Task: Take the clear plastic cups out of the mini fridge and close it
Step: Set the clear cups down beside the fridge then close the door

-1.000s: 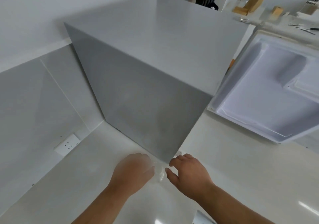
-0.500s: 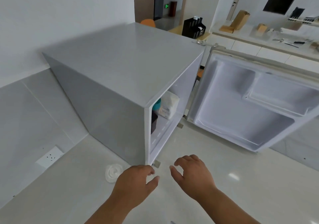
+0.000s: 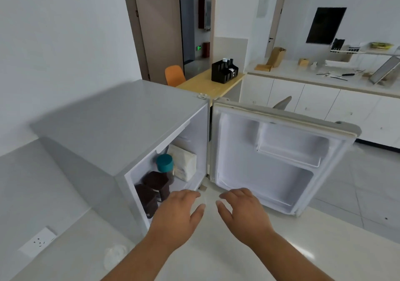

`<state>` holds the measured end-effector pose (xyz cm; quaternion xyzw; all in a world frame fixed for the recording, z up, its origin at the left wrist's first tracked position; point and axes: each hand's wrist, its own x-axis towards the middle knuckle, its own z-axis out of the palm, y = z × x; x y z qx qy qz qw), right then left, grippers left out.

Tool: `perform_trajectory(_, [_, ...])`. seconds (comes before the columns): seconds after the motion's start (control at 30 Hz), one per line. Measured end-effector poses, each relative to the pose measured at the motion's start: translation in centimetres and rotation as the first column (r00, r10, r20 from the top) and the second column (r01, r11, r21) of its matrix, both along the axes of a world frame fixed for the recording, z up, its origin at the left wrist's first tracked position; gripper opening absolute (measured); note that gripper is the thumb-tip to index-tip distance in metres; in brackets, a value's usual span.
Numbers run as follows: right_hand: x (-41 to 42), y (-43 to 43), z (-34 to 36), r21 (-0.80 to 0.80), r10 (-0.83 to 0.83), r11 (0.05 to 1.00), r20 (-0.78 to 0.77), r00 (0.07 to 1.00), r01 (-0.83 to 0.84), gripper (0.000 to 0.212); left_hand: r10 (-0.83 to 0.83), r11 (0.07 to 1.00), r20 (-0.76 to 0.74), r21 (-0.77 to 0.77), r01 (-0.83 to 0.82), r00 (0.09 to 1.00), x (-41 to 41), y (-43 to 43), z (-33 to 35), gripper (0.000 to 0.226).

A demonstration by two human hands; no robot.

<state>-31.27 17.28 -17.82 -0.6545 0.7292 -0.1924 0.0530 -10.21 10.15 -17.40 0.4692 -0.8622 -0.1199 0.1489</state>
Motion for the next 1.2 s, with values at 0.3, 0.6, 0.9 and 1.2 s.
perform_trajectory(0.3, [-6.2,-4.6,9.2,-0.182,-0.001,0.983,-0.142,0.99,-0.025,0.069,-0.037,0.957,0.081,-0.283,0.058,0.996,-4.8,-5.8,9.9,0.073])
perform_trajectory(0.6, [-12.1,-10.3,16.8,-0.214,-0.074,0.977,-0.269,0.96,0.015,0.084,0.098,0.917,0.171,-0.399,-0.022,0.98,-5.8,-12.8,16.6,0.086])
perform_trajectory(0.9, [-19.8,-12.3,17.6,-0.069,-0.178,0.984,-0.363,0.915,0.164,0.094,0.141,0.96,0.209,-0.269,-0.082,0.968,-1.7,-17.1,15.3,0.076])
perform_trajectory(1.2, [-21.7,-12.2,13.6,-0.082,-0.237,0.971,-0.437,0.867,0.225,0.061,0.152,0.951,0.057,-0.28,-0.13,0.987,-1.5,-17.7,14.7,0.042])
